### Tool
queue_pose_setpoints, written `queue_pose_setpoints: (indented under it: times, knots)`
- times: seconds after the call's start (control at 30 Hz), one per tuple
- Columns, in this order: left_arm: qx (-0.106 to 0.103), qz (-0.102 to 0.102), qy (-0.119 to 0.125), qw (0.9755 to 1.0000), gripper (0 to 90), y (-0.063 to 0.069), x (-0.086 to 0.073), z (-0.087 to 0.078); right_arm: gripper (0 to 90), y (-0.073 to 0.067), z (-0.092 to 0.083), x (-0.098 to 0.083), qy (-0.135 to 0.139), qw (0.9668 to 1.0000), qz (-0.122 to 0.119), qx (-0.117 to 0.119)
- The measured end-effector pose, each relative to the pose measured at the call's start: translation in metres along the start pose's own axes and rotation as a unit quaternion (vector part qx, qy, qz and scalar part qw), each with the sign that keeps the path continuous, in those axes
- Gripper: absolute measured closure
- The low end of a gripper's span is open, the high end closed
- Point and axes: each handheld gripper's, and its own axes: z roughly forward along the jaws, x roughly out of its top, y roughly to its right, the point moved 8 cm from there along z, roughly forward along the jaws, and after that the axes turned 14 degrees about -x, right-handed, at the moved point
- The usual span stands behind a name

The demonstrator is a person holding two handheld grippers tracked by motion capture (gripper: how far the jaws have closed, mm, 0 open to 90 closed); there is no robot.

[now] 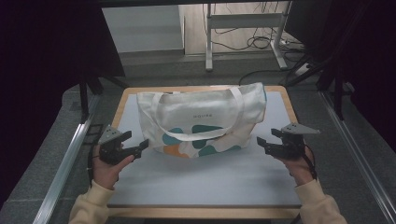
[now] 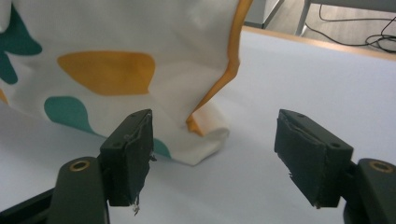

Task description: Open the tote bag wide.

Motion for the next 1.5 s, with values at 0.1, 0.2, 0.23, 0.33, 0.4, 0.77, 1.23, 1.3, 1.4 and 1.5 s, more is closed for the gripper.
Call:
queue_pose_setpoints:
  times: [0.1,0.2,0.23,0.33,0.4,0.77,1.23,1.3,1.4,1.5]
  knots:
    - [-0.004,0.005,0.003,1.0000,20.9,0.001,0.010,0.001,28.7,0.002,0.000,0.008,0.005,1.0000,0.003,0.003]
    - [-0.004,0.011,0.003,0.9999,20.5,0.002,0.014,0.001,28.8,0.002,0.001,0.016,0.009,0.9999,0.005,0.010]
    - [-0.007,0.013,0.004,0.9999,20.5,0.002,0.018,0.002,28.8,0.002,0.001,0.018,0.009,0.9998,0.007,0.013]
    - [-0.010,0.014,0.005,0.9998,20.4,0.002,0.024,0.004,28.8,0.002,0.002,0.024,0.010,0.9998,0.005,0.016]
    - [-0.014,0.013,0.007,0.9998,20.4,0.002,0.027,0.005,28.8,0.002,0.003,0.028,0.009,0.9998,0.004,0.018]
    - [-0.037,0.007,0.006,0.9993,21.1,-0.003,0.039,0.020,28.8,0.005,0.016,0.056,0.023,0.9988,0.019,0.039]
    - [-0.059,0.033,0.002,0.9977,53.1,0.008,0.039,0.025,57.2,-0.004,0.026,0.065,0.029,0.9985,0.011,0.046]
    - [-0.054,0.039,0.001,0.9978,56.5,0.008,0.039,0.024,59.5,-0.004,0.026,0.065,0.031,0.9985,0.009,0.045]
    - [-0.055,0.049,0.005,0.9973,73.4,0.011,0.040,0.022,68.2,-0.006,0.023,0.066,0.034,0.9985,0.001,0.043]
    - [-0.058,0.053,0.003,0.9969,79.8,0.012,0.039,0.021,73.6,-0.006,0.022,0.065,0.037,0.9985,-0.003,0.040]
